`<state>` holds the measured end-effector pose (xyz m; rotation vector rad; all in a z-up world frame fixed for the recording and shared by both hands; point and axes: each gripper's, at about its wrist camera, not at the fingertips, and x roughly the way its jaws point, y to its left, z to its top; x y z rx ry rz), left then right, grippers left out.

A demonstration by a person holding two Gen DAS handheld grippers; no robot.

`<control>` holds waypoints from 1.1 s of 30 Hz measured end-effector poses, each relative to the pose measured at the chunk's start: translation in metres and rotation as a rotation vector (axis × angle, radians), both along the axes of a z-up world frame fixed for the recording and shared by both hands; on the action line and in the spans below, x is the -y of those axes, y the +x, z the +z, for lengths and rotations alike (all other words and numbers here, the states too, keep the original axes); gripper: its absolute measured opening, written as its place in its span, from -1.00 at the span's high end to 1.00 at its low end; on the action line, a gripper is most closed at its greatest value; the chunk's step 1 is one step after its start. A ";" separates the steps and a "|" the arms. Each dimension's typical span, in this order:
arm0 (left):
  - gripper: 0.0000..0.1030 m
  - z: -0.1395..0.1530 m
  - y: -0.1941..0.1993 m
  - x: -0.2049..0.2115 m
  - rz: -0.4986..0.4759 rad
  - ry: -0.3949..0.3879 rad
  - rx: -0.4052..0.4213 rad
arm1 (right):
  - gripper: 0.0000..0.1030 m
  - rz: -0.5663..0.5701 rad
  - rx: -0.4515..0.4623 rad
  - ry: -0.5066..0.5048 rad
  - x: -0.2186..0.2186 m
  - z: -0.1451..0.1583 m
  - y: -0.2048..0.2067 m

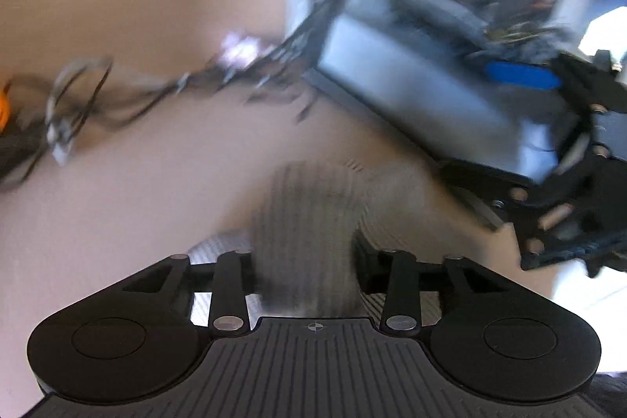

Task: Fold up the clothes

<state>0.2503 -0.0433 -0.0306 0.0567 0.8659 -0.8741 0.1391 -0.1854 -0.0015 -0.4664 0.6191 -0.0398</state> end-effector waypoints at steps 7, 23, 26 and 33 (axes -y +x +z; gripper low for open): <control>-0.22 0.003 -0.002 -0.019 0.040 -0.040 -0.064 | -1.00 -0.076 -0.065 0.060 0.000 -0.034 0.010; 0.38 0.043 -0.070 -0.007 -0.188 -0.129 0.093 | -1.00 -0.100 0.101 0.081 0.015 0.018 -0.052; 0.35 0.031 -0.055 -0.007 -0.093 -0.025 0.099 | -1.00 -0.090 0.149 0.046 0.009 0.021 -0.042; -0.09 -0.005 0.002 -0.013 0.093 -0.009 0.045 | -1.00 -0.075 0.001 -0.045 -0.012 -0.025 0.011</control>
